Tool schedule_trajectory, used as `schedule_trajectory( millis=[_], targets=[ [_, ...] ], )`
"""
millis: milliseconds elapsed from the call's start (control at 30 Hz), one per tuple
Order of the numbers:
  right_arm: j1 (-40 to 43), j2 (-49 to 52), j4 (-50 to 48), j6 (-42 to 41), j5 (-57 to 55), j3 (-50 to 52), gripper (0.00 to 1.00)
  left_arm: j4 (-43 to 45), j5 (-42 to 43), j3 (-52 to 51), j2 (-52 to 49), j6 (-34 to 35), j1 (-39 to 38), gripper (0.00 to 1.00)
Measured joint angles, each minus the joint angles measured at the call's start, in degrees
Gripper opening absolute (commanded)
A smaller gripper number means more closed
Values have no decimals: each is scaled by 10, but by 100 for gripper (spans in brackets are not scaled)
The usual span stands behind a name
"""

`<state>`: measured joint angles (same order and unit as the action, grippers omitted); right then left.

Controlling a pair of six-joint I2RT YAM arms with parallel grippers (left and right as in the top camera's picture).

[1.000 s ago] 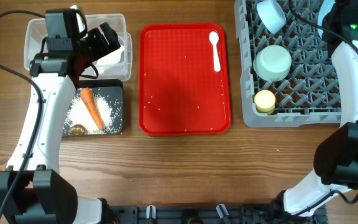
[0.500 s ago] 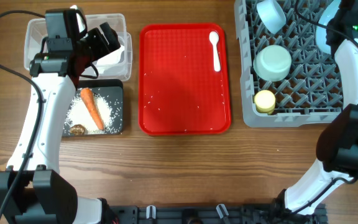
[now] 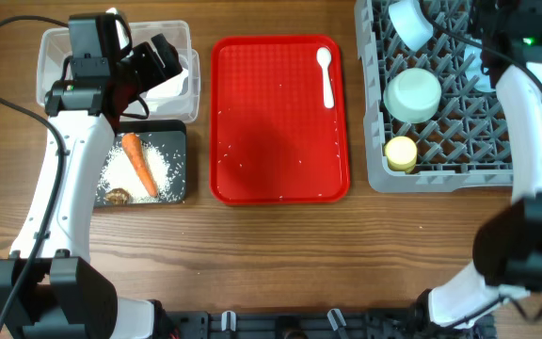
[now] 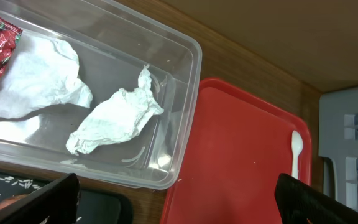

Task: Sort waste into correct bins and load items into the dishwasher rack
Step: 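Carry the light-blue plate right and stand it in the dish rack, then reach the right gripper to the white spoon and grasp it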

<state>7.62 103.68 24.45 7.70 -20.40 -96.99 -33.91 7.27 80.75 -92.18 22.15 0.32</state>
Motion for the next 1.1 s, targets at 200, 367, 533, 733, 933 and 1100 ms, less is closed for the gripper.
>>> schedule_trajectory(
  millis=[200,367,533,733,933,1100],
  targets=[
    [-111,-73,45,-28,254,-2,74,0,0,0,0,0,0,100],
    [-226,49,49,-58,251,-2,72,0,0,0,0,0,0,100],
    [-237,177,16,-94,227,-1,66,0,0,0,0,0,0,100],
    [-237,247,15,-101,224,-1,62,0,0,0,0,0,0,100],
    [-238,283,-3,-101,222,-1,57,0,0,0,0,0,0,100],
    [-236,284,13,-99,219,-4,33,0,0,0,0,0,0,100]
  ],
)
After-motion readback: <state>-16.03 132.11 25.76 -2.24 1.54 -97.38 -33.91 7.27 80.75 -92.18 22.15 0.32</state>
